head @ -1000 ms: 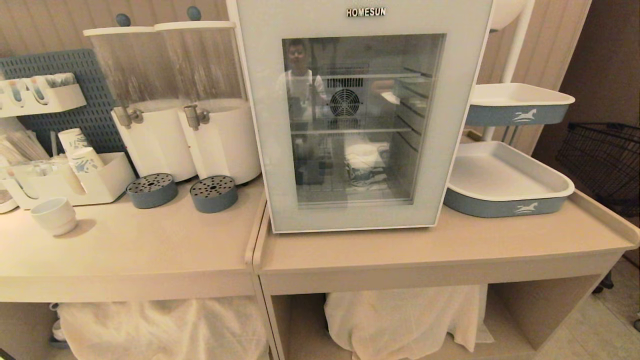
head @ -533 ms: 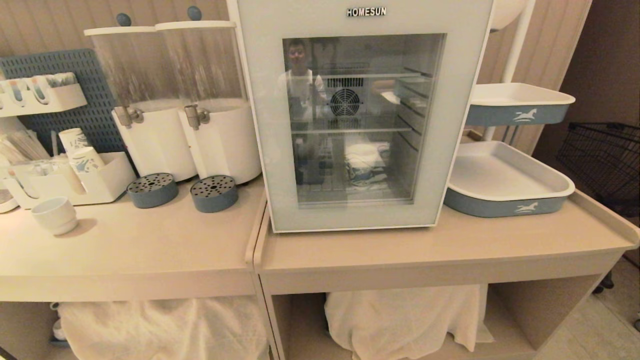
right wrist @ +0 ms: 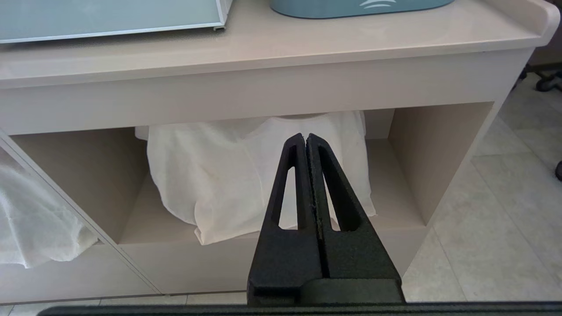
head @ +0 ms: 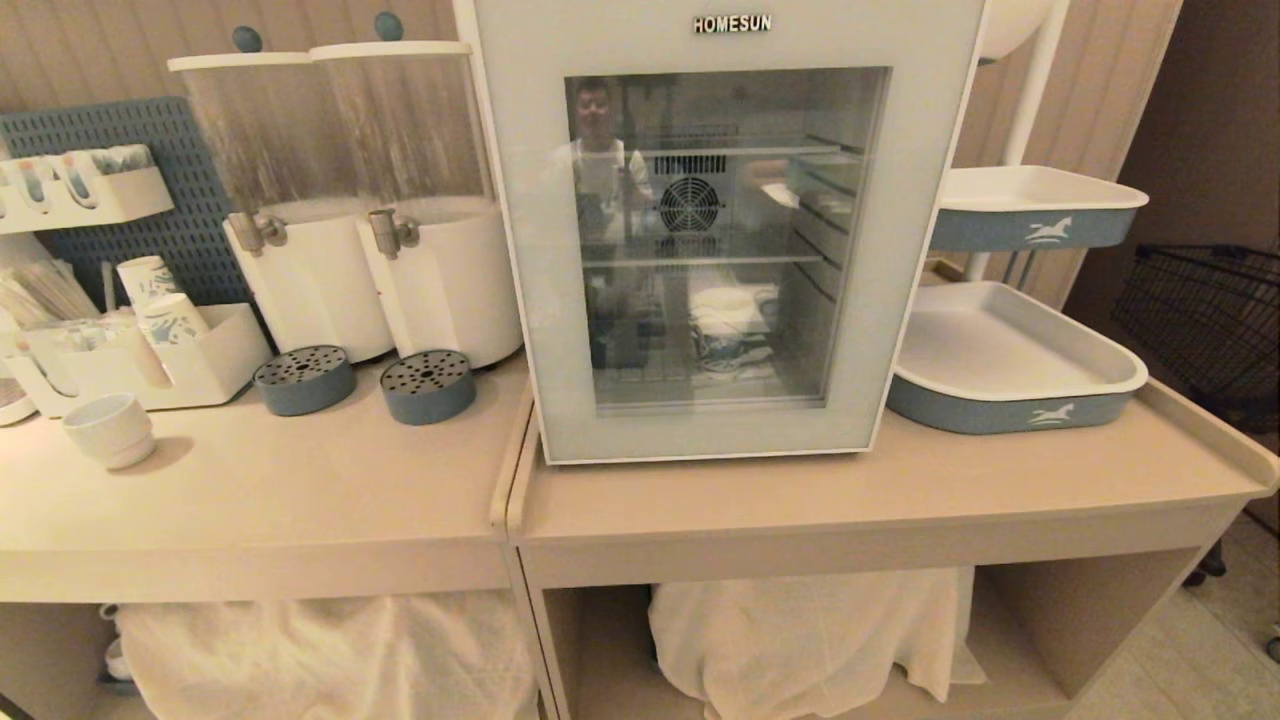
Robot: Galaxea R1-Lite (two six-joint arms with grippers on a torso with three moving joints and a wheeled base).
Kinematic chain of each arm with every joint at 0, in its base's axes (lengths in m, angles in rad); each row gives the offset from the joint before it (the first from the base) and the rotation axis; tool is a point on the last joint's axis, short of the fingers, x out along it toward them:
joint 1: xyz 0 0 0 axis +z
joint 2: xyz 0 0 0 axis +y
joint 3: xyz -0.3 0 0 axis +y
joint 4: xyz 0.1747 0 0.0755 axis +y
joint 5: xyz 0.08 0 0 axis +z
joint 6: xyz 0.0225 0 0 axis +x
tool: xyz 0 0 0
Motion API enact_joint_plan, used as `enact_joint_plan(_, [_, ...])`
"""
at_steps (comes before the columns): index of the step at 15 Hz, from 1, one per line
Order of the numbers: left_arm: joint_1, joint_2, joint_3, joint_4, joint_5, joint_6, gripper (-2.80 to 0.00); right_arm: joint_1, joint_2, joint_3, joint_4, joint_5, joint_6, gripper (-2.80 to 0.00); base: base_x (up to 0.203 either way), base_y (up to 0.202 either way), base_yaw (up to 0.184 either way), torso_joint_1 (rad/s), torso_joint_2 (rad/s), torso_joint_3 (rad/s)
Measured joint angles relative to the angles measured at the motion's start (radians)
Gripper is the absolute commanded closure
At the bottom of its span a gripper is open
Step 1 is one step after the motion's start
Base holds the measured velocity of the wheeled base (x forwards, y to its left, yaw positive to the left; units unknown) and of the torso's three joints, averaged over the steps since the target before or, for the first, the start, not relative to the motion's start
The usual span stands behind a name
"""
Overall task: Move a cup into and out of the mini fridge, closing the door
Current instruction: Open the freezer door
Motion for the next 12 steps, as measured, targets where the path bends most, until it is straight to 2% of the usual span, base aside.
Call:
enact_joint_plan(3, [-0.029, 0.251, -0.168, -0.04, -0.125, 0.003, 0.0, 0.001, 0.0, 0.0, 0.0, 0.0, 0.0, 0.0, 0.0, 0.0, 0.0, 0.0, 0.0, 0.0])
enact_joint_plan(4, [-0.016, 0.332, -0.217, -0.056, -0.176, 0.007, 0.0, 0.001, 0.0, 0.0, 0.0, 0.0, 0.0, 0.0, 0.0, 0.0, 0.0, 0.0, 0.0, 0.0])
enact_joint_plan(6, [0.042, 0.514, -0.328, -0.09, -0.326, 0.024, 0.0, 0.001, 0.0, 0.0, 0.0, 0.0, 0.0, 0.0, 0.0, 0.0, 0.0, 0.0, 0.0, 0.0])
enact_joint_plan(8, [0.105, 0.68, -0.423, -0.108, -0.47, 0.073, 0.0, 0.001, 0.0, 0.0, 0.0, 0.0, 0.0, 0.0, 0.0, 0.0, 0.0, 0.0, 0.0, 0.0])
enact_joint_plan(10, [0.156, 0.821, -0.481, -0.119, -0.6, 0.169, 0.0, 0.001, 0.0, 0.0, 0.0, 0.0, 0.0, 0.0, 0.0, 0.0, 0.0, 0.0, 0.0, 0.0])
enact_joint_plan(11, [0.174, 0.88, -0.495, -0.124, -0.644, 0.218, -2.8, 0.001, 0.0, 0.0, 0.0, 0.001, 0.0, 0.0, 0.0, 0.0, 0.0, 0.0, 0.0, 0.0])
enact_joint_plan(12, [0.191, 0.929, -0.504, -0.128, -0.671, 0.254, -2.8, 0.0, 0.0, 0.0, 0.0, 0.0, 0.0, 0.0, 0.0, 0.0, 0.0, 0.0, 0.0, 0.0])
